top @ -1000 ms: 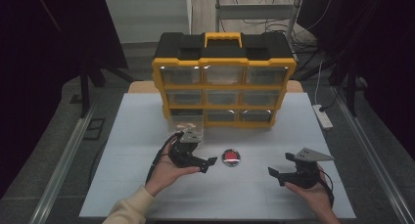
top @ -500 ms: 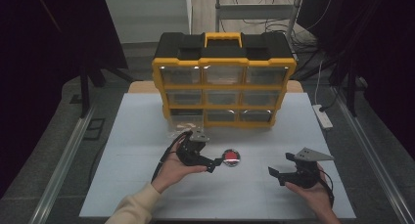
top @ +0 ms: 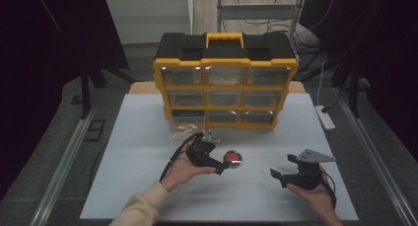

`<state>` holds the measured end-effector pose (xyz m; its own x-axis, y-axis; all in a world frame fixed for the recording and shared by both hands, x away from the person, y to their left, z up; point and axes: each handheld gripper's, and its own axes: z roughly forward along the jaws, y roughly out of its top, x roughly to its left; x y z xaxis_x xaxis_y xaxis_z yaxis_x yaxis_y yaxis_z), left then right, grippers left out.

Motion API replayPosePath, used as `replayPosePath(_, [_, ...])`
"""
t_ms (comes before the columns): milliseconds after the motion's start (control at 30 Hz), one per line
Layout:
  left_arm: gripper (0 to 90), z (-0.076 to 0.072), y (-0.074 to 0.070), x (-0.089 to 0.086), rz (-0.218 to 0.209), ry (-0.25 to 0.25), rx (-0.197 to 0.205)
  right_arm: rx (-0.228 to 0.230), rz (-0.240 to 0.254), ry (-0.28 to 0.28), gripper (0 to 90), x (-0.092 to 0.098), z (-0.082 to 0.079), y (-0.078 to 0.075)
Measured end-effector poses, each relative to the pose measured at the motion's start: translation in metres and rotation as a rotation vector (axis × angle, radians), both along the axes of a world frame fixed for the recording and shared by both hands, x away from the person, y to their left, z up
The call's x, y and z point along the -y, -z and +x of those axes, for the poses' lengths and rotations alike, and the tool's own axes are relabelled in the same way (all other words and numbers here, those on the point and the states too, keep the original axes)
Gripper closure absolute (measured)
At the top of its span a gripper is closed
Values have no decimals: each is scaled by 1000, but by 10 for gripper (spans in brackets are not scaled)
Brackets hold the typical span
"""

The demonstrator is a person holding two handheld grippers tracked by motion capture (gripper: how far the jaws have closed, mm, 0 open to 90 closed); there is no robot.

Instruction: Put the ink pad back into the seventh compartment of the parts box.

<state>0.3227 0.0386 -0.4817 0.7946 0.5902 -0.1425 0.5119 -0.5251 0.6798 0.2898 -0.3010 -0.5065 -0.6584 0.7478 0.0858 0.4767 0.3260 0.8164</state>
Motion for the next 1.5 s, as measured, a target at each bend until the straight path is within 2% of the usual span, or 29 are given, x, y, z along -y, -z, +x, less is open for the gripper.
replayPosePath(267, [79, 6, 6, 13, 33, 16, -16, -2, 2, 3, 89, 0, 1, 0])
replayPosePath(600, [78, 9, 6, 27, 54, 35, -21, 4, 3, -2, 89, 0, 0, -1])
replayPosePath(800, [80, 16, 7, 39, 76, 39, -27, 7, 6, -6, 89, 1, 0, -2])
replayPosePath(1133, [84, 30, 12, 47, 100, 31, -60, 10, 3, -1, 92, 1, 0, -2])
replayPosePath(1200, [84, 34, 15, 48, 94, 28, -72, 8, 3, -2, 92, 1, 0, -1])
replayPosePath(1500, [85, 41, 23, 56, 112, 34, -98, 8, 1, 2, 92, 1, 0, -1])
